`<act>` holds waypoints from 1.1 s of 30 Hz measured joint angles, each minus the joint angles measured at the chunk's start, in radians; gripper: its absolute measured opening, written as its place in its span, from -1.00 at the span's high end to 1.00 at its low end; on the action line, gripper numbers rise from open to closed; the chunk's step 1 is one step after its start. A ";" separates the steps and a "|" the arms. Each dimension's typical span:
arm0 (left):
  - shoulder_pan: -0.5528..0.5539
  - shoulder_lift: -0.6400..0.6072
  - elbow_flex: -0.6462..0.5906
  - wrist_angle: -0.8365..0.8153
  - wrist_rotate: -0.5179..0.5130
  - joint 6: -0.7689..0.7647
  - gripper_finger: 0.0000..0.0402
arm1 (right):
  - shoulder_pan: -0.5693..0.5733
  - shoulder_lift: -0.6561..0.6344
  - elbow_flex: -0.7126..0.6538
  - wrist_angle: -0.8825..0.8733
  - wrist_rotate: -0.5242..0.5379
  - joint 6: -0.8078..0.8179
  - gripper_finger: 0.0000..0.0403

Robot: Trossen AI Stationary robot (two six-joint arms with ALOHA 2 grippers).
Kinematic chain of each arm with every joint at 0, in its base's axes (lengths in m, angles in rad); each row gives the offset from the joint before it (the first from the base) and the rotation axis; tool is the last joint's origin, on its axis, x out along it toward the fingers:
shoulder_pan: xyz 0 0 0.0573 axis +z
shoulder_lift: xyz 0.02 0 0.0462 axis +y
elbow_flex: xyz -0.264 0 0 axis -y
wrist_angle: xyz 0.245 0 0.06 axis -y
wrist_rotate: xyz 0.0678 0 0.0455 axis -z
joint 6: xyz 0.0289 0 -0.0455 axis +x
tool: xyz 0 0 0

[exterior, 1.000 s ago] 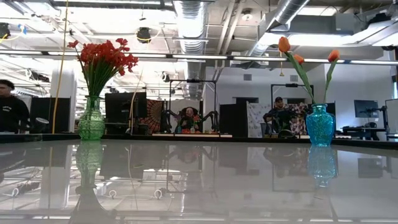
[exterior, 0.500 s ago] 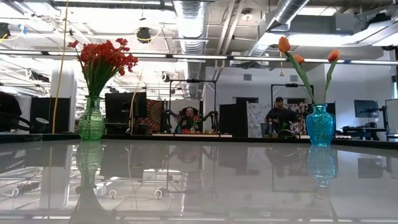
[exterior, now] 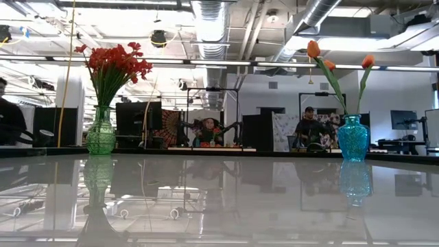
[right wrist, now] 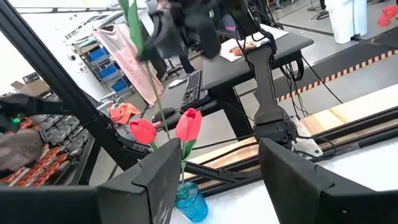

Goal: Sort flowers into vase by color
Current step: Put the pink tulip into the bottom blue vase

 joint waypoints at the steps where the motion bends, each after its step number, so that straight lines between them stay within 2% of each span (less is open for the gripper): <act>1: 0.000 -0.002 -0.029 0.009 0.002 -0.001 0.93 | 0.001 0.000 0.000 0.000 0.000 0.000 -0.19; 13: -0.002 -0.122 -0.302 0.243 0.023 -0.090 0.93 | 0.021 0.000 0.000 -0.030 0.000 0.005 -0.19; 20: -0.002 -0.257 -0.412 0.351 -0.051 -0.149 0.93 | 0.021 0.001 0.000 -0.049 0.000 0.060 -0.19; 24: -0.002 -0.310 -0.495 0.443 -0.044 -0.213 0.93 | 0.019 0.001 0.000 -0.049 0.000 0.061 -0.19; 33: -0.020 -0.337 -0.632 0.450 -0.003 -0.283 0.93 | 0.018 0.001 0.000 -0.064 0.000 0.062 -0.19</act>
